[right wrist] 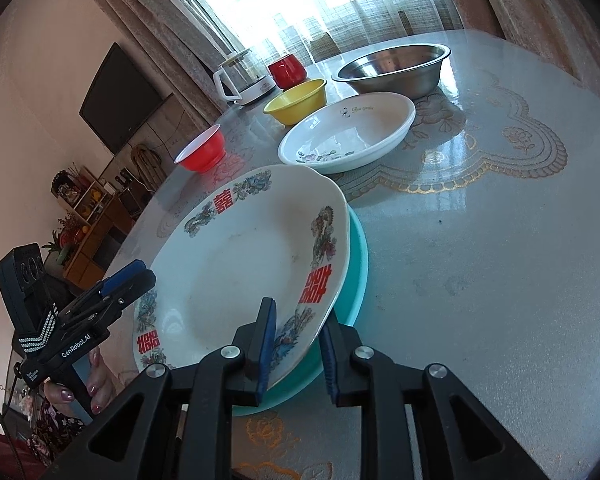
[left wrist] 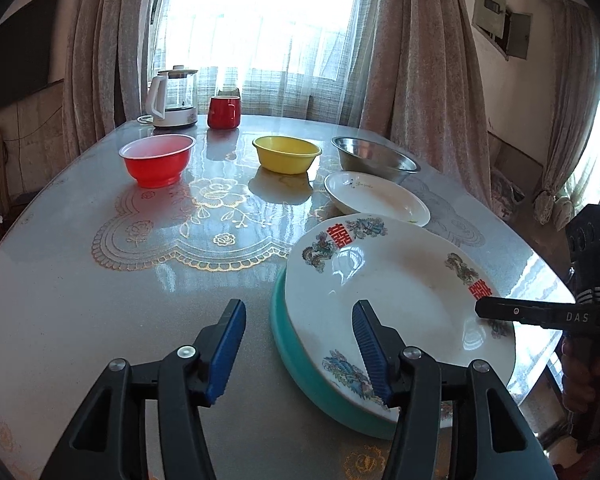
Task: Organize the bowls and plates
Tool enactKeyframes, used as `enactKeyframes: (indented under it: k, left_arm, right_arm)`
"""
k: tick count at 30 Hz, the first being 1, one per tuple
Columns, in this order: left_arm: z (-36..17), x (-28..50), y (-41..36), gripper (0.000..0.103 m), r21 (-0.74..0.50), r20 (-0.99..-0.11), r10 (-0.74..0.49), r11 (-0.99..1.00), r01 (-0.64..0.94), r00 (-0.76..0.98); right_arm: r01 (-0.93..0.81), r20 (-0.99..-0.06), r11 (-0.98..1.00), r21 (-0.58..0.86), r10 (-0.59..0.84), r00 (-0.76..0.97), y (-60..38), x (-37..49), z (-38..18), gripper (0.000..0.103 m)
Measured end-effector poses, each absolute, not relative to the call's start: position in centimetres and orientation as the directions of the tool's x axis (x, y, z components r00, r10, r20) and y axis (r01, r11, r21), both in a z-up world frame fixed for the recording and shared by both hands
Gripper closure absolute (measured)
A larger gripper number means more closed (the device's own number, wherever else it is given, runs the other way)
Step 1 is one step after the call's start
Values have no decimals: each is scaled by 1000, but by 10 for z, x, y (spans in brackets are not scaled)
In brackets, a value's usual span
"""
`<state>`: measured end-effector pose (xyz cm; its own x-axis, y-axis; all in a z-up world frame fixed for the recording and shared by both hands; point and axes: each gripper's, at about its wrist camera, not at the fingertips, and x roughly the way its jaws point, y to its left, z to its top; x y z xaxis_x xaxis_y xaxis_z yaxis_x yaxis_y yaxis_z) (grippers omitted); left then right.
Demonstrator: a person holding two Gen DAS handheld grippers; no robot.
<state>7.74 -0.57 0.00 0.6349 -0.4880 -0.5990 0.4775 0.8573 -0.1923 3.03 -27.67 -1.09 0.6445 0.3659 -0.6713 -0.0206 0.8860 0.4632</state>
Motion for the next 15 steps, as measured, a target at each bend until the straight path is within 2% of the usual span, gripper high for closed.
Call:
enactKeyframes:
  k: [2, 6, 11, 15]
  left_arm:
    - [8, 84, -5, 44, -214, -591, -495, 857, 468, 637]
    - [21, 92, -9, 29, -181, -571, -464, 876, 448, 677]
    - [35, 108, -20, 21, -131, -570, -424, 892, 432, 704]
    - [42, 131, -31, 21, -151, -594, -427, 892, 427, 682]
  right_arm:
    - [-17, -668, 883, 470, 368, 647, -280, 30, -10, 81]
    - [-11, -659, 872, 489, 377, 651, -286, 30, -8, 79]
    - [-13, -661, 889, 457, 350, 664, -292, 28, 1, 78]
    - [11, -616, 897, 443, 295, 730, -311, 31, 16, 74]
